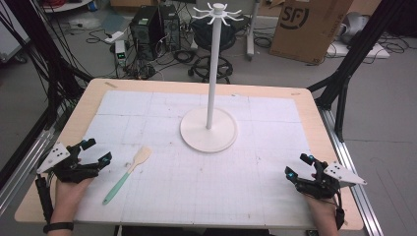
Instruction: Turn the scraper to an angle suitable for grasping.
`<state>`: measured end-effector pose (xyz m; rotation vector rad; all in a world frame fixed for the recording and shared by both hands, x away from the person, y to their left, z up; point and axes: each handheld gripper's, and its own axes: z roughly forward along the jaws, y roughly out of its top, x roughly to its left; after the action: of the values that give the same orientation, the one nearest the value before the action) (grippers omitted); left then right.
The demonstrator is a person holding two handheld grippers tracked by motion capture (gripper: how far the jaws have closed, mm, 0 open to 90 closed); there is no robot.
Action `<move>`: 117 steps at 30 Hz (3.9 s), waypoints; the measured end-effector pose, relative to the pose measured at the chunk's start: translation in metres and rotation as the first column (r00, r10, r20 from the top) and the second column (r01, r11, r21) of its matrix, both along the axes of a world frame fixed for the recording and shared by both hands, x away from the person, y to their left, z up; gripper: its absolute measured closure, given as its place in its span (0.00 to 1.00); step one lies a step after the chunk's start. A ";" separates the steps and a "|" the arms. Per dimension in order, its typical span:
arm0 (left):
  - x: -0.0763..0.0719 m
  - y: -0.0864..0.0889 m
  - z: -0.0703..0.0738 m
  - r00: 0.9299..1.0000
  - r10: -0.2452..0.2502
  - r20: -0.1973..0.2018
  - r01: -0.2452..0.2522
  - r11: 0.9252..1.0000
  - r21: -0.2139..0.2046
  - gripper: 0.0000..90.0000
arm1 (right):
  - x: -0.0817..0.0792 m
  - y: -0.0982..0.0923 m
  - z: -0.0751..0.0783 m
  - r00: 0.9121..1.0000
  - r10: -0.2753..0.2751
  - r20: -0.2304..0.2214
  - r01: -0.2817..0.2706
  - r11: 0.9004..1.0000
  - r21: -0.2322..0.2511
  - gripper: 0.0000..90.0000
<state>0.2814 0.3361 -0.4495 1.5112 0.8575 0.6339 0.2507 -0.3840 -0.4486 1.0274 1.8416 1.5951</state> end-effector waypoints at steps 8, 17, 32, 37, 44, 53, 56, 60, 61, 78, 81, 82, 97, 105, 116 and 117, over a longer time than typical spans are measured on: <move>0.000 -0.005 0.003 1.000 0.011 -0.028 -0.010 0.999 0.045 0.13 | -0.001 0.000 0.000 1.000 0.001 0.009 -0.001 1.000 -0.009 0.17; 0.000 -0.027 0.015 0.998 0.017 -0.053 -0.009 0.990 0.139 0.13 | 0.000 0.000 0.000 1.000 0.003 0.006 -0.003 1.000 -0.012 0.17; -0.009 -0.070 0.016 0.992 0.019 -0.125 0.011 0.972 0.236 0.21 | 0.000 0.001 0.000 1.000 0.001 0.010 -0.001 1.000 -0.016 0.17; -0.009 -0.075 0.008 0.978 0.033 -0.208 0.017 0.972 0.234 0.28 | -0.001 0.001 0.000 1.000 0.002 0.012 -0.001 1.000 -0.018 0.17; -0.013 -0.078 0.002 0.965 0.061 -0.257 0.010 0.964 0.267 0.44 | -0.001 0.002 0.000 1.000 0.002 0.011 -0.002 1.000 -0.020 0.17; -0.017 -0.093 0.001 0.951 0.089 -0.295 0.036 0.920 0.391 0.62 | -0.001 0.002 0.000 1.000 0.003 0.011 -0.003 1.000 -0.020 0.17; -0.016 -0.097 0.000 0.943 0.094 -0.319 0.047 0.912 0.408 0.67 | -0.001 0.002 0.000 1.000 0.002 0.012 -0.002 1.000 -0.021 0.17; -0.015 -0.096 -0.001 0.940 0.087 -0.330 0.052 0.919 0.391 0.76 | -0.001 0.002 0.000 1.000 0.002 0.012 -0.001 1.000 -0.021 0.17; -0.015 -0.096 -0.001 0.940 0.084 -0.331 0.056 0.918 0.392 0.80 | -0.001 0.002 0.000 1.000 0.002 0.013 -0.001 1.000 -0.022 0.17; -0.014 -0.094 0.001 0.934 0.033 -0.355 0.096 0.935 0.341 0.90 | -0.001 0.001 0.000 1.000 -0.001 0.017 0.002 1.000 -0.013 0.17; -0.013 -0.097 0.009 0.942 0.001 -0.334 0.117 0.936 0.333 0.90 | -0.001 0.001 0.000 1.000 -0.002 0.014 0.002 1.000 -0.009 0.17; -0.012 -0.099 0.013 0.945 -0.010 -0.326 0.125 0.934 0.333 0.90 | -0.001 0.001 0.000 1.000 -0.004 0.014 0.004 1.000 -0.010 0.17; 0.015 -0.181 0.056 0.919 -0.281 -0.276 0.366 0.870 0.332 0.90 | -0.001 0.001 0.000 1.000 -0.004 0.010 0.004 1.000 -0.006 0.17; 0.033 -0.241 0.065 0.855 -0.430 -0.290 0.511 0.795 0.328 0.90 | -0.001 0.000 0.000 1.000 -0.003 0.009 0.004 1.000 -0.008 0.17; 0.049 -0.328 0.053 0.739 -0.584 -0.335 0.672 0.669 0.316 0.90 | -0.001 0.000 0.000 1.000 -0.006 0.018 0.006 1.000 -0.004 0.17; 0.049 -0.336 0.053 0.729 -0.597 -0.335 0.684 0.657 0.317 0.90 | -0.001 0.000 0.000 1.000 -0.008 0.014 0.008 1.000 -0.002 0.17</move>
<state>0.3304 -0.0003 -0.3967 2.1579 0.2611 0.1175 0.2497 -0.3843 -0.4488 1.0190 1.8272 1.5907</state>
